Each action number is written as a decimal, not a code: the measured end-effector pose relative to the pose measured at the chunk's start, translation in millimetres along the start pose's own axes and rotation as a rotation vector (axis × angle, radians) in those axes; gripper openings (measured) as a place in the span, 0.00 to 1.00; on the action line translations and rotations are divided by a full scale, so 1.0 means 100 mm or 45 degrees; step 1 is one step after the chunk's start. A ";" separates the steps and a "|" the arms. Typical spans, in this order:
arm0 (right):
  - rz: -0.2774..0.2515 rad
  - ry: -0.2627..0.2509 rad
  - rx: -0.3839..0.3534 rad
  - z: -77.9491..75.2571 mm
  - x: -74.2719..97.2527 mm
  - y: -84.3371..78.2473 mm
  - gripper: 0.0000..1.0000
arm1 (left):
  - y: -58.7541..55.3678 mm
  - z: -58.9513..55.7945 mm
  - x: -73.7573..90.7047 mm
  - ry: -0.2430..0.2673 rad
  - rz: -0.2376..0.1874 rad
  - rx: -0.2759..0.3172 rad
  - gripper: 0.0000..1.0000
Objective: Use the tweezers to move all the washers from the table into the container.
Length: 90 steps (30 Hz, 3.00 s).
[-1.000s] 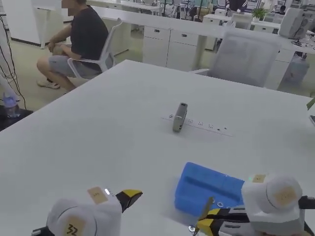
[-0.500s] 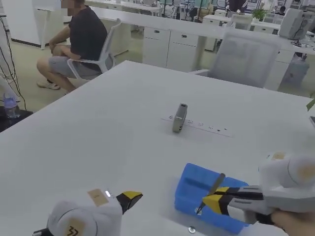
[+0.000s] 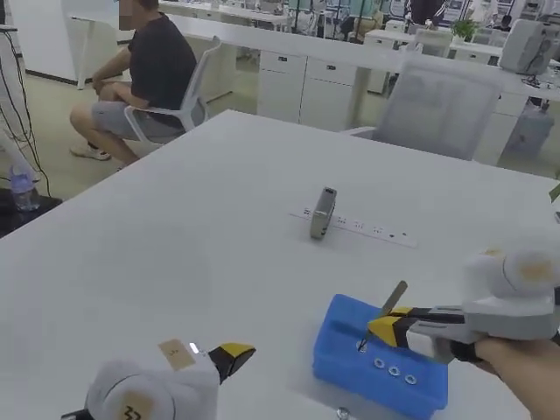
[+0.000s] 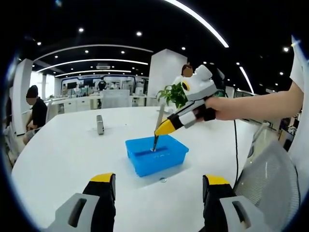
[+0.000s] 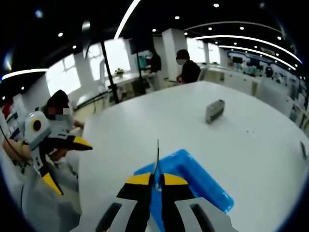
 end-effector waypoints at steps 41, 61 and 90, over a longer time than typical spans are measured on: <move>0.030 -0.009 0.108 0.04 0.04 -0.07 0.03 | -0.02 0.00 -0.02 -0.006 0.023 -0.006 0.74; 0.035 0.111 0.046 0.46 0.05 -0.25 0.03 | -0.03 0.01 -0.03 -0.007 0.035 -0.013 0.73; 0.127 0.120 0.157 0.57 -0.18 -0.51 0.03 | -0.06 -0.01 -0.03 -0.013 0.061 -0.024 0.73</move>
Point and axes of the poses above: the centre of the closed fingertips' face, and the gripper's own axes: x roughly backward along the fingers, z roughly to its left, y roughly out of its top, the point moved 6 cm from there along x, roughly backward along the fingers, and after that the axes turned 11 degrees about x, right-handed, at the moved point
